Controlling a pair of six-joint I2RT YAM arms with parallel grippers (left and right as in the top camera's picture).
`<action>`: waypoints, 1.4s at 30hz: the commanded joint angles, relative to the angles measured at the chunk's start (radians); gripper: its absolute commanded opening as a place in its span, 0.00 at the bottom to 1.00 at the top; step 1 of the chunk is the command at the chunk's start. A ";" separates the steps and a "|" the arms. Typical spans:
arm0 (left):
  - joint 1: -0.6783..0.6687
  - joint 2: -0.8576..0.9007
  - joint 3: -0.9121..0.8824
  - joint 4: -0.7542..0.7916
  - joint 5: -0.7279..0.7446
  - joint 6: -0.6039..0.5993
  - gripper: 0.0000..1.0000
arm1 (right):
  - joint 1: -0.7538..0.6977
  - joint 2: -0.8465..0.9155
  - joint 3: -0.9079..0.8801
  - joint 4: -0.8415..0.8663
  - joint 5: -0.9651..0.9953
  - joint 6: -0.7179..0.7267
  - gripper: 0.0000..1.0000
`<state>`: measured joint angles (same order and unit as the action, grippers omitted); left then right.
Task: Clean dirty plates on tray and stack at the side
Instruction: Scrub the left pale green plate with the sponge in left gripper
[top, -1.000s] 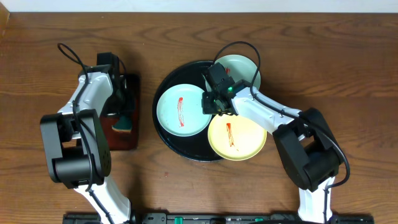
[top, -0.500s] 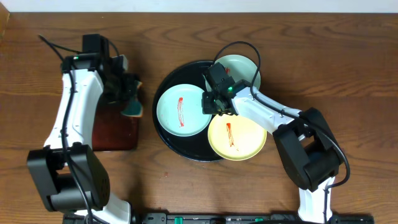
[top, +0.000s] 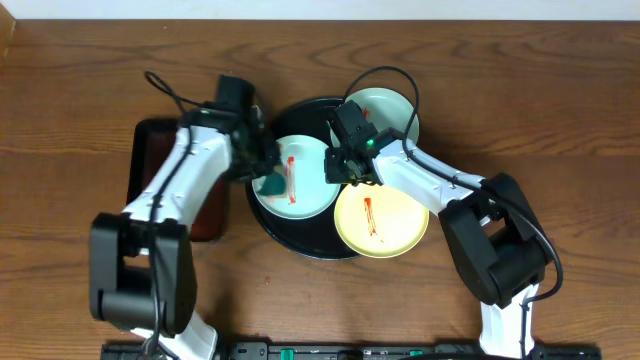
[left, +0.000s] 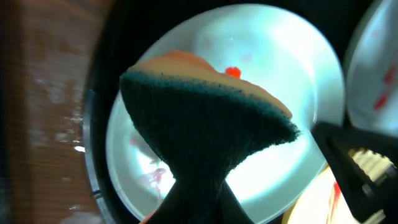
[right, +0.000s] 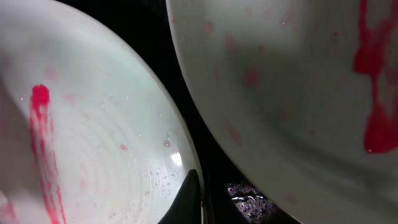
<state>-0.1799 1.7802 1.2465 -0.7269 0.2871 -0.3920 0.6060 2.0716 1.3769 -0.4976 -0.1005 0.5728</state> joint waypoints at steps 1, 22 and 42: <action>-0.059 0.035 -0.029 0.043 -0.098 -0.140 0.07 | 0.009 0.040 0.001 -0.013 -0.009 -0.001 0.01; -0.146 0.199 -0.035 0.356 -0.285 -0.175 0.07 | 0.011 0.040 0.001 -0.019 -0.009 -0.001 0.01; -0.158 0.198 -0.029 0.073 0.098 0.219 0.07 | 0.011 0.041 0.001 -0.020 -0.009 -0.002 0.01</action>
<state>-0.3149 1.9392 1.2518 -0.6128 0.2329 -0.2562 0.6025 2.0720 1.3800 -0.5079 -0.0929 0.5873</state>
